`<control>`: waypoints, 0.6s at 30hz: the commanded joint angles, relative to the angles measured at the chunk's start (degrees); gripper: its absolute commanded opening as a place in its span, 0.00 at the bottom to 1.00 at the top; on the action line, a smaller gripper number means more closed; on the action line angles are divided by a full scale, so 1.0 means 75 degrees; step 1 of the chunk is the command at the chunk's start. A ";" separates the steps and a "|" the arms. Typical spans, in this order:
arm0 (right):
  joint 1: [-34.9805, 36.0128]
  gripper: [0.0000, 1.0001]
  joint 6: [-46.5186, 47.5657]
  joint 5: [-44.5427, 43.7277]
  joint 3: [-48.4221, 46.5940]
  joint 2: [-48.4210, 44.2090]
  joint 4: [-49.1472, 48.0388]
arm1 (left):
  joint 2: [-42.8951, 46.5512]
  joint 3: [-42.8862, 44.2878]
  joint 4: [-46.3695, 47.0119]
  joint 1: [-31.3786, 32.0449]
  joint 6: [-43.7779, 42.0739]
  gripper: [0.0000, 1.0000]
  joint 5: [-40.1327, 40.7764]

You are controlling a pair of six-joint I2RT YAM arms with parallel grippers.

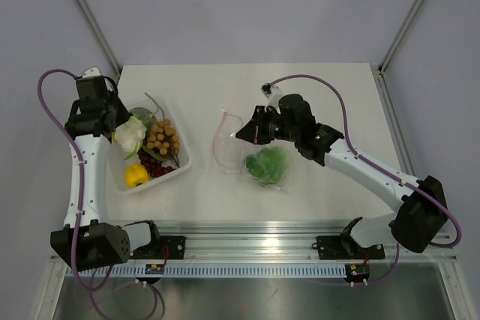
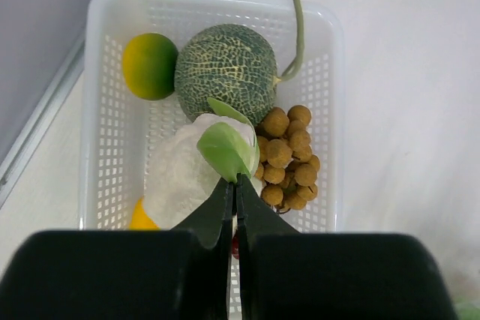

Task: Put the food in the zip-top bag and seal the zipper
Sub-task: Adjust the fake vegetable in the bin.

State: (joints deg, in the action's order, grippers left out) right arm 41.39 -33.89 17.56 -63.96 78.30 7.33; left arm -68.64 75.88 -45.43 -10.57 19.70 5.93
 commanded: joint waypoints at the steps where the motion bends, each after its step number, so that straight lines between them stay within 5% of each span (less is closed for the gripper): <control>1: 0.0130 0.00 -0.0110 0.0190 -0.0038 -0.0034 -0.0427 | -0.0058 -0.0097 0.0303 0.0003 -0.0178 0.00 -0.0674; 10: 0.0154 0.00 -0.0134 0.0178 0.0033 0.0095 -0.0579 | -0.0397 -0.0449 0.0269 0.0014 -0.0096 0.00 0.0134; 18: 0.0142 0.00 -0.0040 0.0248 -0.0131 0.0282 -0.0673 | -0.0316 -0.0203 -0.0036 0.0084 0.0174 0.00 0.1984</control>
State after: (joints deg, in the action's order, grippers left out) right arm 41.91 -34.50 18.13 -63.61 79.64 5.37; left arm -72.12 72.51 -46.72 -10.39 20.45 13.69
